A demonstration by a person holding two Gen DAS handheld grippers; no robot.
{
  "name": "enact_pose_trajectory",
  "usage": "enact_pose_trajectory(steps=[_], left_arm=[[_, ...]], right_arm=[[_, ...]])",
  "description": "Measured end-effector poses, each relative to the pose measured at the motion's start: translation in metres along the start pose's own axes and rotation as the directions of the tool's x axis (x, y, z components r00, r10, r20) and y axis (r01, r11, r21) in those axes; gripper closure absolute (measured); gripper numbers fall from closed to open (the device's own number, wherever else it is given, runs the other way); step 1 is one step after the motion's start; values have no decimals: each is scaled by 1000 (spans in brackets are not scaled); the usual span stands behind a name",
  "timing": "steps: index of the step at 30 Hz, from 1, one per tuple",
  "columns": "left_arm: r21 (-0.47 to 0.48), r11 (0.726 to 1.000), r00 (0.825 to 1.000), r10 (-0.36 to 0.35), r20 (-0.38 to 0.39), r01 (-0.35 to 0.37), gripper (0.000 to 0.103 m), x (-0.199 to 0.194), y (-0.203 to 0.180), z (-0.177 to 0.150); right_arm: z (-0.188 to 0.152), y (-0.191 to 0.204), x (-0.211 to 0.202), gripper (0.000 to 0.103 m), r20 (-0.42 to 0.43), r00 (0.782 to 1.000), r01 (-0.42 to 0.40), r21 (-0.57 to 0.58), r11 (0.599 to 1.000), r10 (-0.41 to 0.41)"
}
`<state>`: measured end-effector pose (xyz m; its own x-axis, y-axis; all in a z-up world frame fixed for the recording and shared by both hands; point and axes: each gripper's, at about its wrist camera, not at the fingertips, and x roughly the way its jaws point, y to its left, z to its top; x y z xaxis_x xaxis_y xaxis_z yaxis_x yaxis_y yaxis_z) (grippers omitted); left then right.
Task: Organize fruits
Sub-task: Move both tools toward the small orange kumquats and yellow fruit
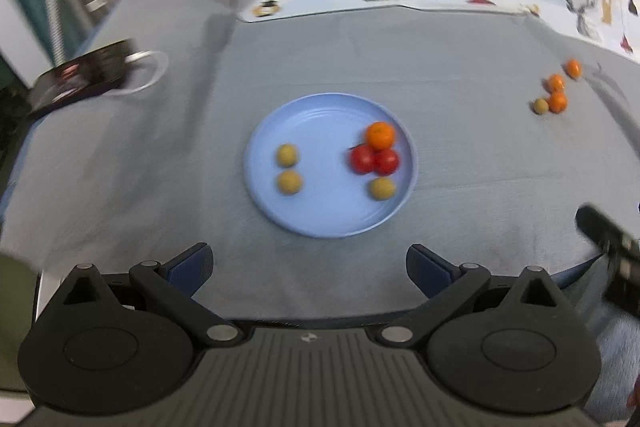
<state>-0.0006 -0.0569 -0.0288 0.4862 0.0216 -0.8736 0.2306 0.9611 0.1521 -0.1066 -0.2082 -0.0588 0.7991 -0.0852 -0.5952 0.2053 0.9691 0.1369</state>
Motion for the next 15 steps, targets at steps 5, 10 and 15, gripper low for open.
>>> enact_pose_trajectory(steps=[5,10,15], left_arm=[[47,999,999,-15,-33,16,0,31,-44,35],[74,997,998,2,-60,2,0,63,-80,73],[71,998,996,8,-87,-2,0,93,-103,104]], right_arm=[[12,-80,66,1,-84,991,119,196,973,-104],[30,-150,153,1,-141,975,209,336,918,-171],[48,-185,229,1,-146,958,283,346,894,-247]])
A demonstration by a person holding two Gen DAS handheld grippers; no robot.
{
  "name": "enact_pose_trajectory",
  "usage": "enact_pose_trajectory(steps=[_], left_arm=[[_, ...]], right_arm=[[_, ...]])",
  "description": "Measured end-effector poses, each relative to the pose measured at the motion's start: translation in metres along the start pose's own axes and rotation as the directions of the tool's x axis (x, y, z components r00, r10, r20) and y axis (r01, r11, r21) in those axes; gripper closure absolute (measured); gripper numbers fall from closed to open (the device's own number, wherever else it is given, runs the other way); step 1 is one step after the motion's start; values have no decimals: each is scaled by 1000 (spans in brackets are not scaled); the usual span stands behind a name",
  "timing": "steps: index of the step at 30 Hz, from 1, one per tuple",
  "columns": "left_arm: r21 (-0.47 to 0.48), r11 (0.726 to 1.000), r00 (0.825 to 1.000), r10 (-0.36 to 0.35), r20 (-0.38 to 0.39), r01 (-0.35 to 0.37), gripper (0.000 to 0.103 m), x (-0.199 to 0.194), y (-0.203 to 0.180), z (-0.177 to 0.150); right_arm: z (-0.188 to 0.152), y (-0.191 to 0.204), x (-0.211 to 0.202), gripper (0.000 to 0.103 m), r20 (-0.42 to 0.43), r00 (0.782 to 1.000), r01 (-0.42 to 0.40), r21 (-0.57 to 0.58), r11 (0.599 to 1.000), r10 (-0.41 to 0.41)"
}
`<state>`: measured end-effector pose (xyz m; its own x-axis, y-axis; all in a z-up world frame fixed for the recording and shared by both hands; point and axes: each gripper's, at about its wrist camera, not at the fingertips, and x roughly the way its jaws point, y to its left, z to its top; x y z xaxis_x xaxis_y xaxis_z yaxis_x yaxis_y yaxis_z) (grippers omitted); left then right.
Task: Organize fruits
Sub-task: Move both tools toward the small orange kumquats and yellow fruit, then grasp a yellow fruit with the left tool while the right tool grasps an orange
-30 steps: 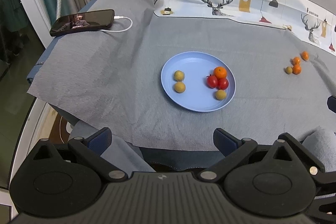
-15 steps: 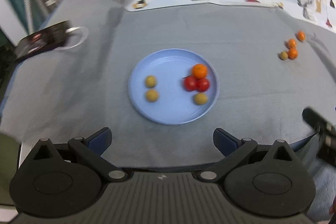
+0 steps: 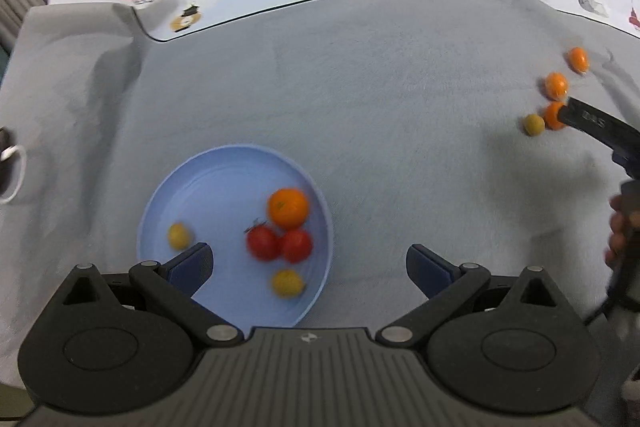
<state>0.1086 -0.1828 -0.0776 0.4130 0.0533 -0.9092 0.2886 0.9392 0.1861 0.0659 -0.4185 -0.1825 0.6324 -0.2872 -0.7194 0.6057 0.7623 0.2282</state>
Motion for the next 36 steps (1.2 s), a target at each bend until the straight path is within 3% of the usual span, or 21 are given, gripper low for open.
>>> enact_pose_trajectory(steps=[6,9,11,16,21,25,26,27,28,29,32,36], left_arm=[[28,999,1000,15,-21,-14,0,40,-34,28],[44,999,1000,-11,-24,12,0,62,-58,44],[51,997,998,-54,-23,55,0,75,-76,57],[99,975,980,-195,-25,197,0,101,-133,88],[217,948,972,-234,-31,235,0,121,-186,102],[230,935,963,-267,-42,269,2,133,-206,110],[228,929,956,-291,-37,292,8,133,-208,111],[240,918,947,-319,-32,317,36,132,-211,111],[280,911,951,-309,-24,303,57,130,-215,110],[323,902,953,-302,-6,288,73,126,-218,108],[329,882,937,-348,-33,339,72,118,-213,104],[301,895,938,-348,6,330,72,96,-193,97]], right_arm=[[5,3,69,1,-14,998,58,-79,995,-59],[-4,-4,70,1,74,992,116,-200,973,-103],[-4,-22,68,1,108,981,177,-188,966,-159],[6,-67,69,1,95,973,216,-77,973,-209],[7,-73,69,1,93,969,237,-63,969,-231],[9,-72,70,1,88,966,248,-63,967,-242],[9,-73,70,5,86,967,245,-63,968,-239],[9,-72,67,23,89,969,237,-63,970,-231],[10,-70,64,39,99,971,226,-62,972,-219],[11,-68,61,64,117,968,232,-72,970,-222],[13,-69,58,65,119,968,228,-51,972,-221],[17,-75,53,65,161,964,214,15,977,-213]])
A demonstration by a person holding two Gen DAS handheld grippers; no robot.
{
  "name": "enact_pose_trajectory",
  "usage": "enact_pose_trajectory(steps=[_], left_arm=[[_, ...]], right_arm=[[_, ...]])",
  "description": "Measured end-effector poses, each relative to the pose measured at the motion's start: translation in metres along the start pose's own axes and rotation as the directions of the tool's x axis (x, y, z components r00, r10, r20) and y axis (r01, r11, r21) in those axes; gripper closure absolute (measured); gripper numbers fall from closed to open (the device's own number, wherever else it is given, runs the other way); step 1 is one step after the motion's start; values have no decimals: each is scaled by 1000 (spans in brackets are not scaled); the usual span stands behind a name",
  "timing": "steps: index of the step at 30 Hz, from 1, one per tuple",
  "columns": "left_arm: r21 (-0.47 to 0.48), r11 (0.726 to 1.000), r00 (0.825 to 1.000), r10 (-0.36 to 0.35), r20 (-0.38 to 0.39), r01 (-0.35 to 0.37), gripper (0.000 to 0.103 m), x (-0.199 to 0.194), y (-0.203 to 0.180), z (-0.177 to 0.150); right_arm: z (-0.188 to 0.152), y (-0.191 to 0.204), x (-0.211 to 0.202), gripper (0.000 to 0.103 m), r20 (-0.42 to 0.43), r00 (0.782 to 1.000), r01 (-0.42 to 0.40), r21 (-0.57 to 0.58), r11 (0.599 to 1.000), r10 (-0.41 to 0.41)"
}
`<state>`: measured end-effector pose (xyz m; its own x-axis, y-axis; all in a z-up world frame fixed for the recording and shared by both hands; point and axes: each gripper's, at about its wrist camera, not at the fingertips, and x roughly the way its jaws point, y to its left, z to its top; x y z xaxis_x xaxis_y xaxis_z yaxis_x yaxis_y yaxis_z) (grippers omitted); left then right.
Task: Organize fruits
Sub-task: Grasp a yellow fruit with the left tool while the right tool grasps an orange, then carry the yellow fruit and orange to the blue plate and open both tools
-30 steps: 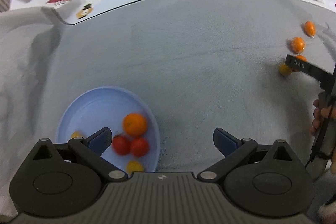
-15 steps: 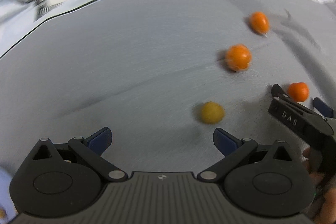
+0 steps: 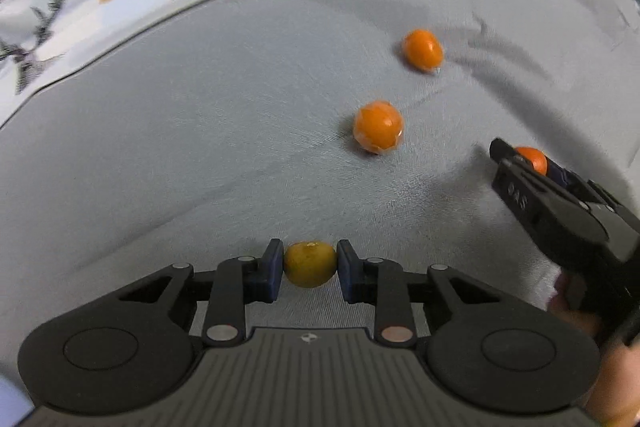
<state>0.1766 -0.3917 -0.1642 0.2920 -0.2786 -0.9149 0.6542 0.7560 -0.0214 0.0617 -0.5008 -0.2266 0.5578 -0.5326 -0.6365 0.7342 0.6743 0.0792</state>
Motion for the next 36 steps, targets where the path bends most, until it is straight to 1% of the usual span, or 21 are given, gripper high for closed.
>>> enact_pose_trajectory(steps=[3,5,7,8,9,11,12,13,15,16,18,20,23,24,26,27,29,31,34,36], left_arm=[[-18,1000,999,24,42,-24,72,-42,12,-13],[-28,998,997,55,59,-54,72,-75,20,-30],[-41,996,994,86,72,-83,72,-109,30,-49],[-51,994,992,103,80,-99,72,-127,36,-61],[-66,991,989,123,83,-118,72,-148,45,-76],[-106,984,986,150,76,-142,72,-179,60,-103],[-127,980,984,161,70,-152,72,-194,68,-117],[-144,976,983,173,64,-163,72,-207,74,-131],[-185,965,979,197,54,-184,72,-233,87,-160],[-203,960,977,205,51,-191,72,-244,92,-174],[-235,950,974,223,51,-205,72,-266,102,-202],[-258,943,970,234,65,-210,72,-286,109,-227],[-302,932,966,240,99,-201,72,-312,118,-264],[-315,929,966,238,105,-195,72,-318,119,-274],[-335,926,967,224,121,-173,72,-329,122,-290],[-346,925,966,218,138,-160,72,-334,123,-298],[-361,922,962,214,169,-142,72,-343,122,-310],[-379,917,956,214,200,-126,72,-353,123,-323],[-412,906,948,210,241,-96,72,-367,127,-336],[-426,902,941,207,269,-77,72,-376,129,-345]], right_arm=[[4,0,-10,65,82,997,-3,21,1000,1],[7,3,-19,65,110,994,4,14,1000,-5],[11,5,-39,65,133,991,2,19,1000,-5],[13,6,-53,65,149,989,-13,24,1000,9],[15,7,-71,65,167,985,-42,24,999,37],[14,10,-118,65,206,971,-129,9,992,124],[12,11,-139,65,208,963,-172,-1,985,169],[8,12,-163,65,200,952,-234,-10,972,232],[-2,15,-206,64,162,922,-353,-25,935,352],[-8,18,-226,64,130,901,-413,-37,910,414],[-21,25,-261,64,64,856,-510,-55,859,512],[-37,37,-295,64,-8,805,-592,-78,802,593],[-54,60,-336,64,-76,741,-671,-130,730,668],[-58,66,-348,64,-91,722,-691,-147,708,686],[-67,78,-370,64,-116,693,-720,-174,672,712],[-70,83,-379,64,-129,683,-729,-188,659,719],[-77,90,-399,64,-150,672,-738,-222,637,726],[-83,95,-418,64,-156,667,-738,-273,617,728],[-87,99,-441,64,-146,673,-723,-337,603,725],[-90,101,-455,64,-133,680,-710,-368,601,721]])
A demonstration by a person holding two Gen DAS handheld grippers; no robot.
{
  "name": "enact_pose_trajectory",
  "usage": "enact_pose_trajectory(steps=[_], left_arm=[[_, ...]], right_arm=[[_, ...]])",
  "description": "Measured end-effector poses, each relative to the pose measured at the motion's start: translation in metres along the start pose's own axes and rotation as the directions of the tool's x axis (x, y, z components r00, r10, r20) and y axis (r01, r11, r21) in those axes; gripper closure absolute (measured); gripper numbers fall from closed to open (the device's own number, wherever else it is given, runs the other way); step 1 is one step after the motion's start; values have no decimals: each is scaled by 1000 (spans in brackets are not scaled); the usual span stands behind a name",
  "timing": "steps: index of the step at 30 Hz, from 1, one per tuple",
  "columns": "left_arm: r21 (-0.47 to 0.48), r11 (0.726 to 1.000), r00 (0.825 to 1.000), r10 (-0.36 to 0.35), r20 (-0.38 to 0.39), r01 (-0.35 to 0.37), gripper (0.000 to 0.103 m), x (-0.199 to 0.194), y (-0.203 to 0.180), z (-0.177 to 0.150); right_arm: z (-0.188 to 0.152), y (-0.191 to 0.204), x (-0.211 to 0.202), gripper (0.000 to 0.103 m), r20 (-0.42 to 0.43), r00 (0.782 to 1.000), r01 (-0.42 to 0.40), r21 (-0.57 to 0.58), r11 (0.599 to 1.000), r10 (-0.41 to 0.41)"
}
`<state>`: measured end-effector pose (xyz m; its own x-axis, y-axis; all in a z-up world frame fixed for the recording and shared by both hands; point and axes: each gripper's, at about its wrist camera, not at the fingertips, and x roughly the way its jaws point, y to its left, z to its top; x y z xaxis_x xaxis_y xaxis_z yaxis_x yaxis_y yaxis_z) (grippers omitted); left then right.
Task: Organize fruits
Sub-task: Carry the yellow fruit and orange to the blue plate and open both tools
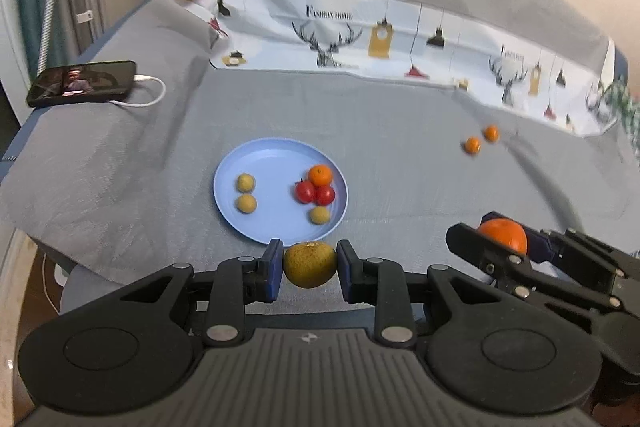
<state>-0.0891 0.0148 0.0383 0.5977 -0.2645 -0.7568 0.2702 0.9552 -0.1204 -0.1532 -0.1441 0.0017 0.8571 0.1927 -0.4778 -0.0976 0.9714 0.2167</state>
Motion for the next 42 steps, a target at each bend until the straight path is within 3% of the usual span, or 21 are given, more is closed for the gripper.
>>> enact_pose_trajectory(steps=[15,34,42], left_arm=[[-18,999,997,-42,61,43,72,-19,15,-9],[-68,997,999,-24,-34,22,72,31,33,12],[-73,997,998,4,-68,-9,72,71,40,38]], right_arm=[[2,36,-3,64,-2,999,37,-123,992,-37],[1,26,35,64,-83,996,34,-119,992,-44],[5,16,67,64,-112,992,42,-123,992,-55]])
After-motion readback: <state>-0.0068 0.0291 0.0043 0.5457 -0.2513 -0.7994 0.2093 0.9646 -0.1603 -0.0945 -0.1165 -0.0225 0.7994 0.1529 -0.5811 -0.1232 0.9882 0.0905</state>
